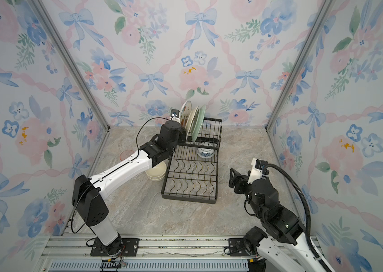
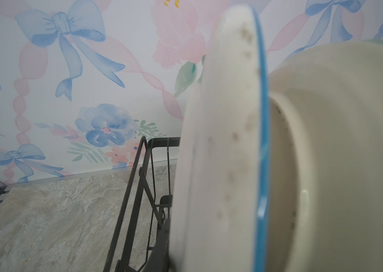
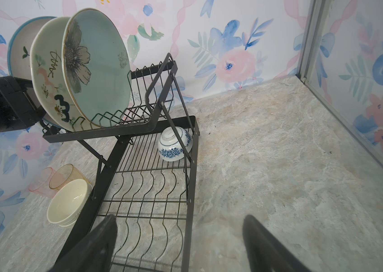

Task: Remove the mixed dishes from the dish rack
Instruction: 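Grasp the watermelon plate rim with the left gripper while the right gripper draws back, then lift the watermelon plate up out of the rack with the left gripper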

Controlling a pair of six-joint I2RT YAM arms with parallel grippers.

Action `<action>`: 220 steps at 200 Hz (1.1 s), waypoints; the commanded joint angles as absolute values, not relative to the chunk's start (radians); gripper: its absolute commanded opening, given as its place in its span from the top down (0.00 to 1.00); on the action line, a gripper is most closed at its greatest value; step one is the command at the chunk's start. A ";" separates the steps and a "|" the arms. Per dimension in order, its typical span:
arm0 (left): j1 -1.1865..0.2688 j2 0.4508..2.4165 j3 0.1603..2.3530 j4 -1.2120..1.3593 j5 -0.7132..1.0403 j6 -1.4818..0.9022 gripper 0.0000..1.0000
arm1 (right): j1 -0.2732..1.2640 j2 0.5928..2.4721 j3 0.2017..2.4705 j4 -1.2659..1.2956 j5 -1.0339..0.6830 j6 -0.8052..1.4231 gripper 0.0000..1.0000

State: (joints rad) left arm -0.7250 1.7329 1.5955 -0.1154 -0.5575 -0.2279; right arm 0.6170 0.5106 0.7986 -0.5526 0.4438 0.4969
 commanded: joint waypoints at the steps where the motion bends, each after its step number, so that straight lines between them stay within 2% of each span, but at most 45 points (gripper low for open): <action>1: -0.718 1.747 1.639 -0.090 -0.492 -0.288 1.00 | 0.598 0.521 0.827 -0.580 0.465 0.495 0.15; 100: -0.719 1.756 1.741 -0.085 -0.525 -0.293 1.00 | 0.572 0.545 0.837 -0.592 0.451 0.496 0.15; 220: -0.720 1.629 1.676 0.059 -0.568 -0.237 1.00 | 0.565 0.606 0.891 -0.569 0.375 0.503 0.16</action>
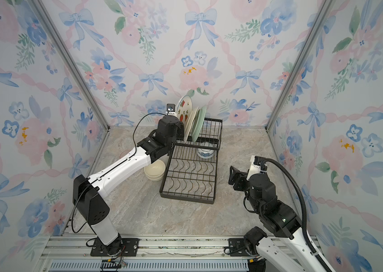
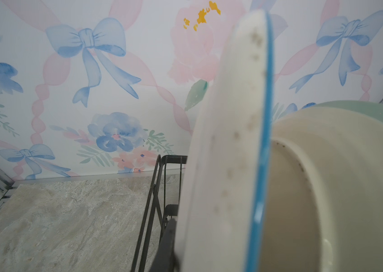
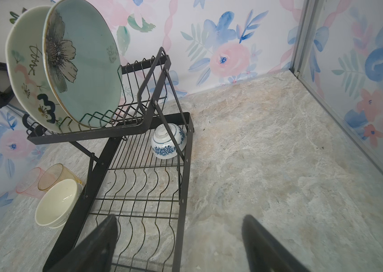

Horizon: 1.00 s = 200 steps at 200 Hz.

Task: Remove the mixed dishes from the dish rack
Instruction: 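Lift the watermelon plate up out of the rack with the left gripper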

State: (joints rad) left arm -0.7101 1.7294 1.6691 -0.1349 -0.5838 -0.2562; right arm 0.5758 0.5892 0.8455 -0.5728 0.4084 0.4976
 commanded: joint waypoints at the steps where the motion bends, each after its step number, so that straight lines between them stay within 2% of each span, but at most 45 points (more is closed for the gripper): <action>1: -0.720 1.628 1.675 0.060 -0.568 -0.237 1.00 | 0.565 0.608 0.892 -0.569 0.374 0.503 0.16; 104: -0.712 1.507 1.584 0.141 -0.596 -0.191 1.00 | 0.560 0.697 0.960 -0.515 0.275 0.505 0.17; 200: -0.719 1.180 1.361 0.061 -0.520 -0.370 1.00 | 0.559 0.721 1.012 -0.444 0.098 0.550 0.12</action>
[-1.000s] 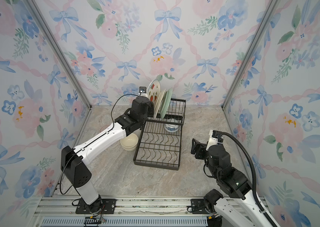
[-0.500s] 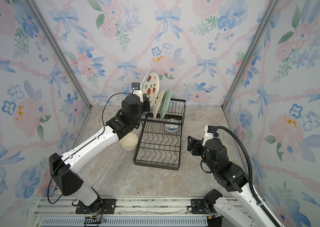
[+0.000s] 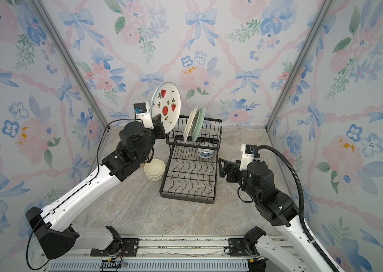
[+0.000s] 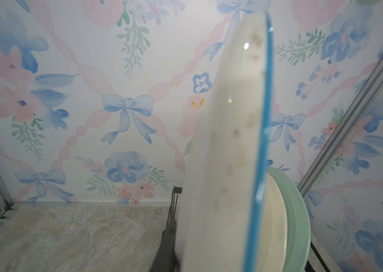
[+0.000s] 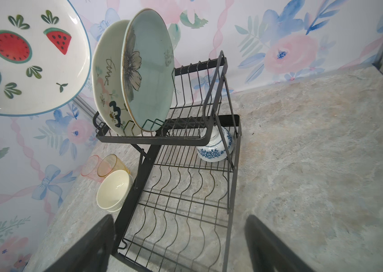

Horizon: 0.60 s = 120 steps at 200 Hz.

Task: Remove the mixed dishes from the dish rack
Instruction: 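Lift the watermelon plate up out of the rack with the left gripper, then lower the plate toward the right gripper while the right gripper grasps its rim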

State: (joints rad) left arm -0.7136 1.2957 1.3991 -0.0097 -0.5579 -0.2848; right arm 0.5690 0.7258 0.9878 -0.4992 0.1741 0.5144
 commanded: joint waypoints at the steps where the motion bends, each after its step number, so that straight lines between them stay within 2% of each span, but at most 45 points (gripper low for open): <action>1: -0.719 1.175 1.358 0.060 -0.519 -0.373 1.00 | 0.559 0.721 1.012 -0.441 0.097 0.552 0.12; 75: -0.719 0.835 1.109 -0.082 -0.459 -0.535 1.00 | 0.575 0.713 0.879 -0.239 -0.048 0.725 0.04; 101: -0.718 0.733 1.027 -0.113 -0.413 -0.607 1.00 | 0.640 0.707 0.851 -0.189 -0.023 0.742 0.00; 120: -0.718 0.674 0.971 -0.138 -0.375 -0.670 1.00 | 0.706 0.714 0.838 -0.162 0.025 0.741 0.02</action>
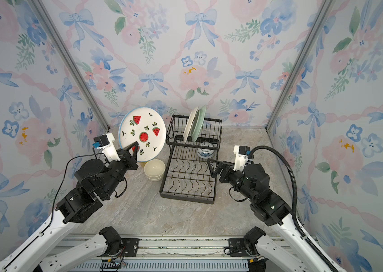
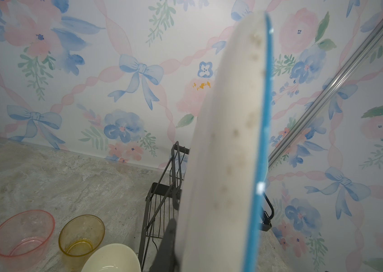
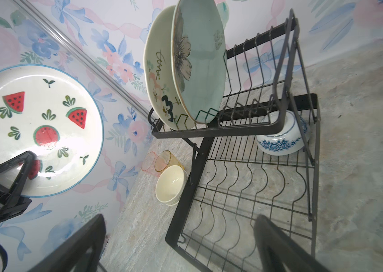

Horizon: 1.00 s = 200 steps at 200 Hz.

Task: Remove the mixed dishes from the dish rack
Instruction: 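Lower the plate toward the right gripper while the right gripper grasps its rim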

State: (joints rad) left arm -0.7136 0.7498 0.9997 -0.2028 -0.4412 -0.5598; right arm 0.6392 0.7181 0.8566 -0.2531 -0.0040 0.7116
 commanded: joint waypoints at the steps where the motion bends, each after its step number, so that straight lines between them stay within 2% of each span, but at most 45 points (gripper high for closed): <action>1: -0.718 0.671 0.968 -0.139 -0.372 -0.676 1.00 | 0.709 0.714 0.839 -0.160 0.027 0.740 0.02; 86: -0.713 0.513 0.790 -0.108 -0.234 -0.903 1.00 | 0.968 0.863 0.853 0.007 0.188 0.734 0.03; 169: -0.712 0.499 0.645 0.083 -0.066 -1.059 1.00 | 1.030 1.019 0.881 0.166 0.223 0.738 0.00; 200: -0.712 0.475 0.616 0.119 -0.055 -1.074 1.00 | 1.039 1.066 0.921 0.148 0.222 0.723 0.05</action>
